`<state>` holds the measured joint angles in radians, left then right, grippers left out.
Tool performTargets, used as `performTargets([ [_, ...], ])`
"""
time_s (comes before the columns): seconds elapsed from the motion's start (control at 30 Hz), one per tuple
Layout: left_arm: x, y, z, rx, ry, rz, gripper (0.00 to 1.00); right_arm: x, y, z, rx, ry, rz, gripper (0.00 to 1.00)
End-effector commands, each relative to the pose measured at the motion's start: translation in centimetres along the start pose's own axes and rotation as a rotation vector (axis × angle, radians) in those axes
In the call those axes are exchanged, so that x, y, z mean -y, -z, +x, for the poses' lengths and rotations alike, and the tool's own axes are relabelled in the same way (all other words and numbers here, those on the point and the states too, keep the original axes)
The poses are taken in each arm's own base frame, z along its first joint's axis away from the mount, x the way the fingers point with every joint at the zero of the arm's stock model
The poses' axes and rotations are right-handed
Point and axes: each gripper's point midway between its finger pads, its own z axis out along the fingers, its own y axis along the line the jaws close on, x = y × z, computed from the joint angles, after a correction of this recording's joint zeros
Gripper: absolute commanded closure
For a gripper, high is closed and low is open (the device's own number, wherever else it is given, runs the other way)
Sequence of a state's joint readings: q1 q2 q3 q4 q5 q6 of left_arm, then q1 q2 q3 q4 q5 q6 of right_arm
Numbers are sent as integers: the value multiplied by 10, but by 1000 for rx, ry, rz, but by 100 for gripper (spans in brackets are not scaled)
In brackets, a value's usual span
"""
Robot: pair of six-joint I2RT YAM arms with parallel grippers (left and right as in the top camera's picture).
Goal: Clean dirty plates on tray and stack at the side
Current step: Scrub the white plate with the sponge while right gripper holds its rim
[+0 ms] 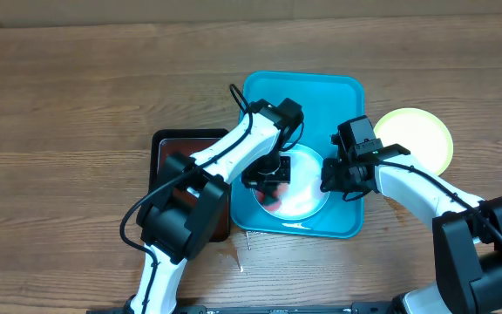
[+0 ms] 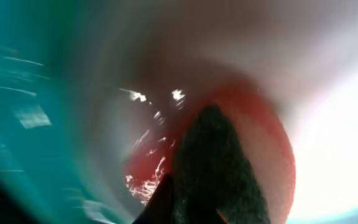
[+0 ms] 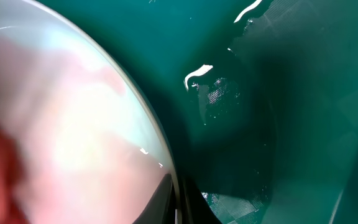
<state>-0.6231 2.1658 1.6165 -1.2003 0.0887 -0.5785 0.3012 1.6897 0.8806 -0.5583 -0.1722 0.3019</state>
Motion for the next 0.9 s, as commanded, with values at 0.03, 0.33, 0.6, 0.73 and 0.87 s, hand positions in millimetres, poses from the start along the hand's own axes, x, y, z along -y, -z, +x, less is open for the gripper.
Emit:
performTargets([
  [0.03, -46, 9, -40, 192, 47, -270, 96, 4, -8, 7, -26, 4, 20, 96],
  [0.33, -11, 8, -54, 196, 10, -63, 96, 4, -8, 7, -26, 4, 20, 96],
  [0.6, 88, 20, -43, 144, -183, 390, 96, 4, -8, 8, -28, 3, 20, 96],
  [0.73, 107, 22, -28, 111, -224, 445, 96, 5, -8, 10, -37, 1, 24, 96],
  [0.87, 105, 19, -16, 60, -219, 436, 96, 6, -8, 11, -43, 0, 26, 96],
])
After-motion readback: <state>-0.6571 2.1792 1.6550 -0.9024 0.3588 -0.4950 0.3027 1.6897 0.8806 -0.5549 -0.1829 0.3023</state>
